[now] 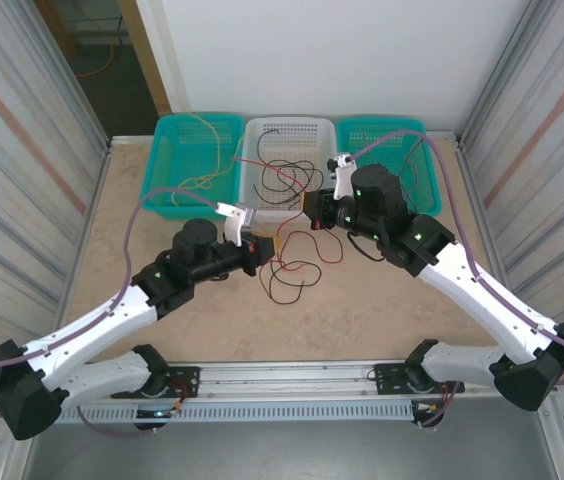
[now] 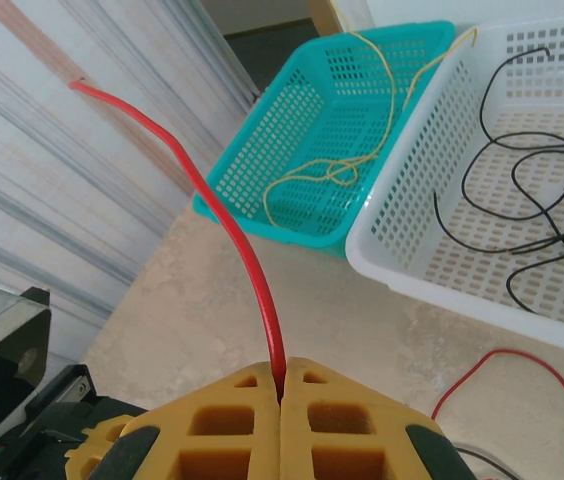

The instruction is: Untangle the cables

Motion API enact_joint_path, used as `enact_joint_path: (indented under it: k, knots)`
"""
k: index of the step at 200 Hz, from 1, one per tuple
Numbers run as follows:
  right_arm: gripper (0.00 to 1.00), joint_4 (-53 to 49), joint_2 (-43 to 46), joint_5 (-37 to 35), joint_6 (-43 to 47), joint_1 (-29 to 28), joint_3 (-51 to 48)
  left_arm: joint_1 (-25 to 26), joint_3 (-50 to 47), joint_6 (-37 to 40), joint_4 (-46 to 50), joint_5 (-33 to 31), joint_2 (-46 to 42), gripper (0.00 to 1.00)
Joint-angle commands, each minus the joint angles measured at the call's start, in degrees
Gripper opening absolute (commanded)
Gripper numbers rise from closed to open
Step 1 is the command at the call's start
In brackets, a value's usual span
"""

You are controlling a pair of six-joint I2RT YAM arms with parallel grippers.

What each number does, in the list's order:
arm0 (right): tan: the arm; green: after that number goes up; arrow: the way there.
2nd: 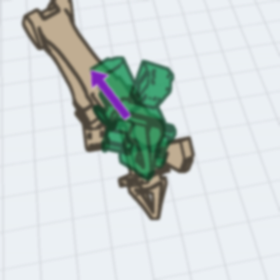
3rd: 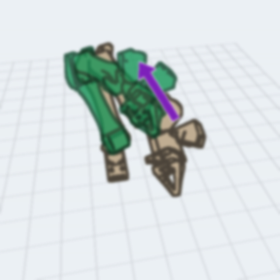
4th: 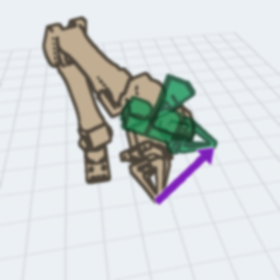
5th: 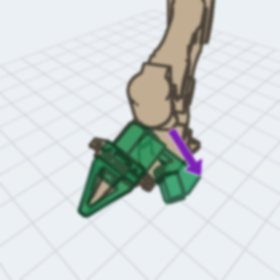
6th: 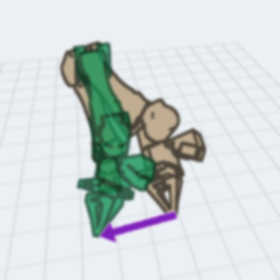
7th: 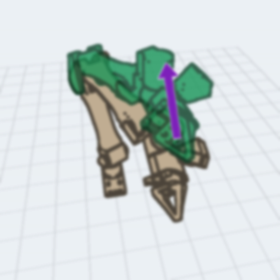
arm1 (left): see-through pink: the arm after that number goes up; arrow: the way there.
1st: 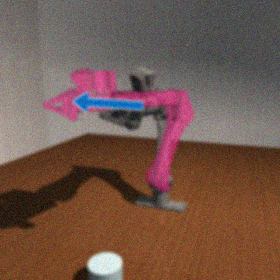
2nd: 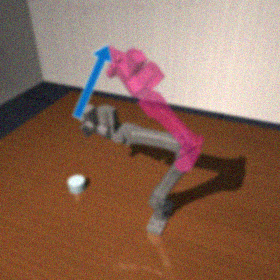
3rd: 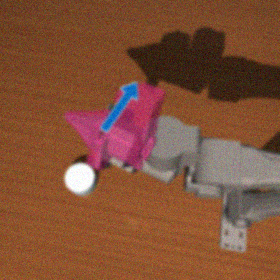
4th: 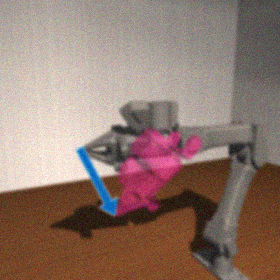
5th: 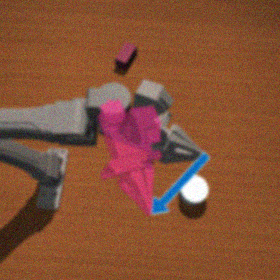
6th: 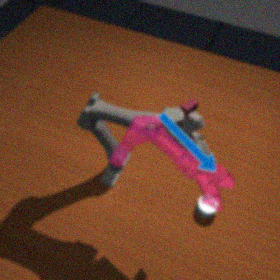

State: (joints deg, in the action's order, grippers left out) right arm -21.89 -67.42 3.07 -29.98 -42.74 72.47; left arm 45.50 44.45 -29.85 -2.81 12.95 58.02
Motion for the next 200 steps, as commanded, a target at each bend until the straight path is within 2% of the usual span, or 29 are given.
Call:
enact_joint_path:
  k: [1, 18, 48, 63, 106, 132, 158, 179, 200]
  knots:
    - [0.00, 1.1, -0.4, 1.4, -1.7, 0.0, 1.5, 0.5, 2.4, -0.3, -1.0, 0.4, 0.3, 0.00]
    - [0.05, 0.8, 0.0, 1.2, -1.7, 0.1, 1.3, 0.4, 2.4, -1.0, -0.8, -1.7, -0.1, 0.00]
    - [0.43, -0.2, 0.6, 0.1, -1.5, 0.6, 0.6, 0.1, 3.8, -1.5, 2.7, -7.3, -0.3, 0.00]
    - [0.52, -1.0, 1.1, -0.4, -1.3, 0.7, 0.0, -1.1, 4.0, -3.3, 3.3, -7.7, 0.2, 0.00]
    - [0.58, -0.9, 3.3, 4.0, -0.9, 0.0, -6.0, -6.3, 2.6, -11.2, 0.8, -3.3, 1.0, 0.00]
    - [0.61, 0.2, 2.2, 6.4, 0.5, -3.3, -9.2, -7.6, 2.5, -13.8, 0.1, -2.0, 1.3, 0.00]
    - [0.67, 0.2, -1.3, 6.9, 2.2, -6.5, -8.2, -8.6, 2.9, -16.3, -1.4, 0.9, 2.3, 0.00]
    - [0.64, 0.8, -3.7, 5.6, 3.2, -8.0, -6.5, -8.6, 3.8, -16.6, -0.7, 1.9, 3.0, 0.00]
    - [0.56, 1.1, -5.7, 5.5, 3.8, -8.0, -5.2, -8.7, 4.0, -16.8, -0.1, 2.3, 3.3, 0.00]
